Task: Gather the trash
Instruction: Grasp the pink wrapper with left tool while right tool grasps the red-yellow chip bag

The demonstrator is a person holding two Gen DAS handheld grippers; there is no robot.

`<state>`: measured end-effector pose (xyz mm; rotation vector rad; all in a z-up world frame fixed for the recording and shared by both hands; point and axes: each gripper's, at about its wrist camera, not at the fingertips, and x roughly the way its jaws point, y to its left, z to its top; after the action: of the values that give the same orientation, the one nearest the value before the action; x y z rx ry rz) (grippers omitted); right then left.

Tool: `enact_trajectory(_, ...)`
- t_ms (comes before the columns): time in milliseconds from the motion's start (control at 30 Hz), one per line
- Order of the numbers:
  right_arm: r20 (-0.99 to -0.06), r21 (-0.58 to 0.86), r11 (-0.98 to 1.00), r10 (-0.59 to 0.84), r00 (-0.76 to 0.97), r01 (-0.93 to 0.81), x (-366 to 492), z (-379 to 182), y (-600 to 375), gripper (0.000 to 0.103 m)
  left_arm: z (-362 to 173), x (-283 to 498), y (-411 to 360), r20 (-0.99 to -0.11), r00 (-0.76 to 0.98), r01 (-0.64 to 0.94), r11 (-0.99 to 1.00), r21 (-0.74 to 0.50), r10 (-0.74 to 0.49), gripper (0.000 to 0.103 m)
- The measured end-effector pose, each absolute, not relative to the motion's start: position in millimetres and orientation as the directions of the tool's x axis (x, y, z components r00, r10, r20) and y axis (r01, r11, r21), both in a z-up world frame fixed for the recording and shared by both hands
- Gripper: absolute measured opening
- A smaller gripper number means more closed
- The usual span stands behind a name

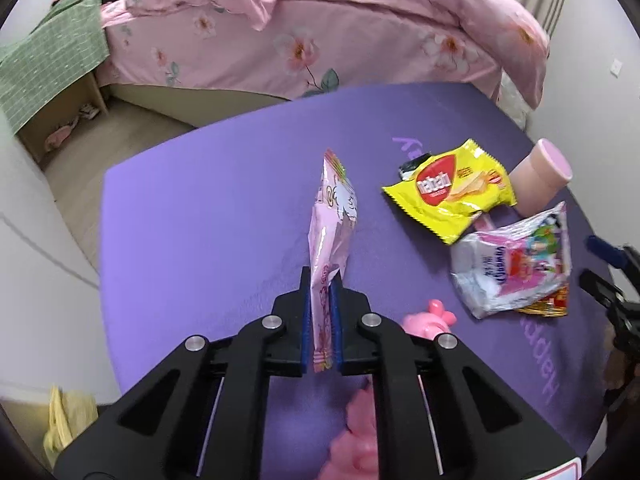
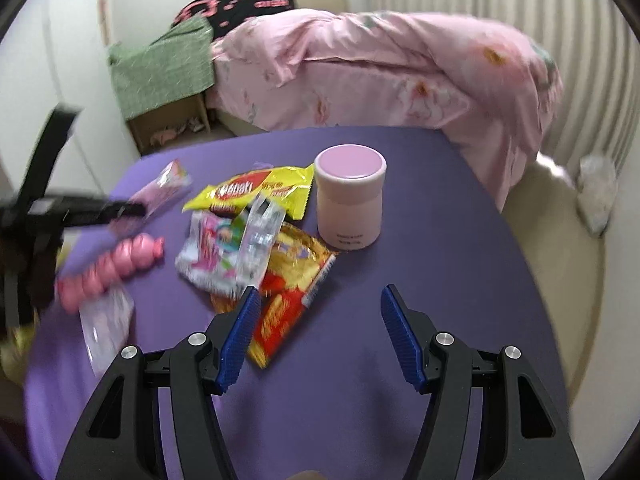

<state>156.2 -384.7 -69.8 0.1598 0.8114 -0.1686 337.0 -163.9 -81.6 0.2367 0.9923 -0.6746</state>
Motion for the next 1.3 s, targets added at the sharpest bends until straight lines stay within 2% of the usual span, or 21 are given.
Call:
enact_trajectory(67, -0.721, 0.132, 0.961, -0.075, 0.689, 0.243, 163, -72, -390, 0.059, -71, 322, -157, -0.817, 0.382, 0.619, 0.776, -0.122, -0.432, 0.008)
enact_trajectory(200, -0.745, 0.097, 0.963, -0.096, 0.661, 0.249, 182, -84, -385, 0.058, -50, 292, -139, -0.783, 0.417, 0.619, 0.775, -0.127, -0.462, 0.008)
enact_trajectory(267, -0.772, 0.136, 0.973, -0.015, 0.636, 0.187, 187, -95, -377, 0.047, -41, 280, -128, -0.773, 0.416, 0.603, 0.782, -0.159, -0.478, 0.008)
enact_trajectory(300, -0.772, 0.150, 0.974, 0.008, 0.635, 0.171, 185, -96, -373, 0.045, -38, 274, -123, -0.768, 0.415, 0.594, 0.785, -0.177, -0.488, 0.008)
enact_trajectory(367, -0.763, 0.165, 0.976, 0.037, 0.645, 0.139, 177, -96, -368, 0.035, -33, 260, -109, -0.754, 0.413, 0.580, 0.786, -0.215, -0.511, 0.008)
enact_trajectory(433, -0.761, 0.183, 0.975, 0.059, 0.647, 0.127, 167, -94, -365, 0.031, -32, 245, -98, -0.749, 0.419, 0.562, 0.794, -0.230, -0.513, 0.008)
enact_trajectory(600, -0.760, 0.171, 0.981, 0.075, 0.646, 0.088, 142, -90, -355, 0.029, -40, 211, -81, -0.746, 0.460, 0.541, 0.818, -0.195, -0.482, 0.008)
enact_trajectory(833, -0.733, 0.087, 0.988, -0.022, 0.680, 0.126, 115, -75, -339, 0.025, -66, 189, -66, -0.774, 0.396, 0.495, 0.825, -0.272, -0.493, 0.008)
enact_trajectory(1067, -0.704, 0.049, 0.985, -0.083, 0.705, 0.165, 95, -76, -313, 0.025, -68, 178, -60, -0.762, 0.403, 0.470, 0.829, -0.303, -0.507, 0.008)
enact_trajectory(1300, -0.686, 0.084, 0.986, -0.045, 0.726, 0.141, 83, -68, -304, 0.019, -61, 166, -50, -0.761, 0.414, 0.454, 0.838, -0.303, -0.499, 0.008)
